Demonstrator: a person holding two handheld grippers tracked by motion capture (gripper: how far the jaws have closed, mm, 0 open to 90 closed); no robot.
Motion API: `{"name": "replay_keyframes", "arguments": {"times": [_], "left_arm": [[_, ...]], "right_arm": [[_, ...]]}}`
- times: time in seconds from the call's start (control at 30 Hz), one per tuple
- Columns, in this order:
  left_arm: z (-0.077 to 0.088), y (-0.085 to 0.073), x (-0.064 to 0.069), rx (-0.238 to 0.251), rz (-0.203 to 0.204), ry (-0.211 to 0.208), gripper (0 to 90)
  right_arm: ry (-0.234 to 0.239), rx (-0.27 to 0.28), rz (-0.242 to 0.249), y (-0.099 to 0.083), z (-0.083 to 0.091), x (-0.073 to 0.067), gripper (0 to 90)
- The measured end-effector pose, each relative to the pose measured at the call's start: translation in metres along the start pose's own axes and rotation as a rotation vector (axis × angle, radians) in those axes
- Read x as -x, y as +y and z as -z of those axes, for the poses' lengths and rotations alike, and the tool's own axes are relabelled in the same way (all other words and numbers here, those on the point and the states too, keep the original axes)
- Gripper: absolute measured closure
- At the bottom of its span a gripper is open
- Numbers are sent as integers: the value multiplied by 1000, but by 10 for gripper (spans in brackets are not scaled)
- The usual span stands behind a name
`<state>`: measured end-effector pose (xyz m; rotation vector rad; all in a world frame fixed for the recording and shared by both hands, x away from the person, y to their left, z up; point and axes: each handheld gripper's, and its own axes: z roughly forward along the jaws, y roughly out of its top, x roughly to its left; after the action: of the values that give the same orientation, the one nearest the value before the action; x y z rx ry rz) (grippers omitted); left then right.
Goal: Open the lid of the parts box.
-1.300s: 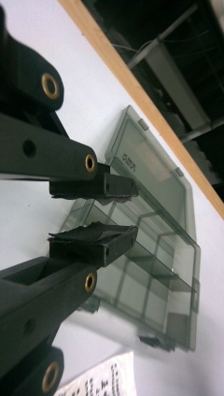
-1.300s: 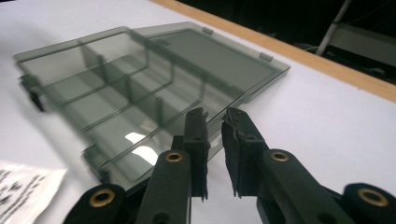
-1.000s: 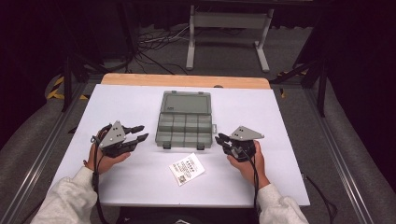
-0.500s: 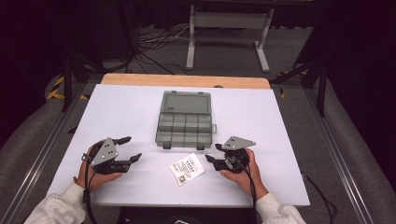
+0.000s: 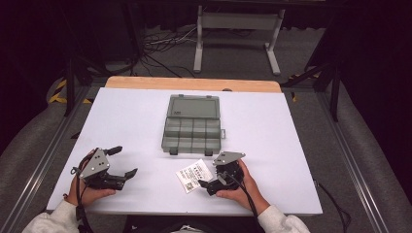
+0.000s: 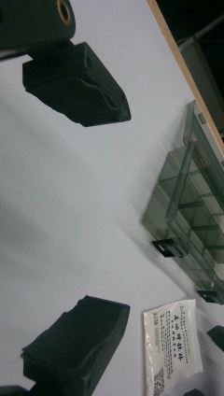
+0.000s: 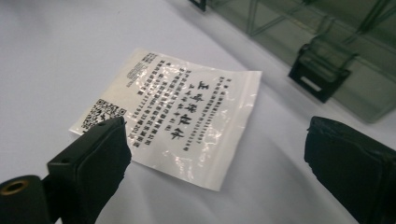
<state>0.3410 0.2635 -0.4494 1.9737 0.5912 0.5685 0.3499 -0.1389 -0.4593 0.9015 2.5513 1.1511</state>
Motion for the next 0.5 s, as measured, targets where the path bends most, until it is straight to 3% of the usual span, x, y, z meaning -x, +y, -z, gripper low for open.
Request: {"name": "replay_keyframes", "arguments": {"times": [0.13, 0.37, 0.5], "left_arm": [[0, 0, 0, 3, -2, -6, 93], [0, -1, 2, -11, -4, -2, 93], [0, -2, 2, -21, 4, 3, 93]], "right_arm": [[13, -31, 2, 2, -10, -9, 30], [17, -32, 14, 10, -20, -25, 48], [-6, -37, 30, 16, -25, -32, 48]]}}
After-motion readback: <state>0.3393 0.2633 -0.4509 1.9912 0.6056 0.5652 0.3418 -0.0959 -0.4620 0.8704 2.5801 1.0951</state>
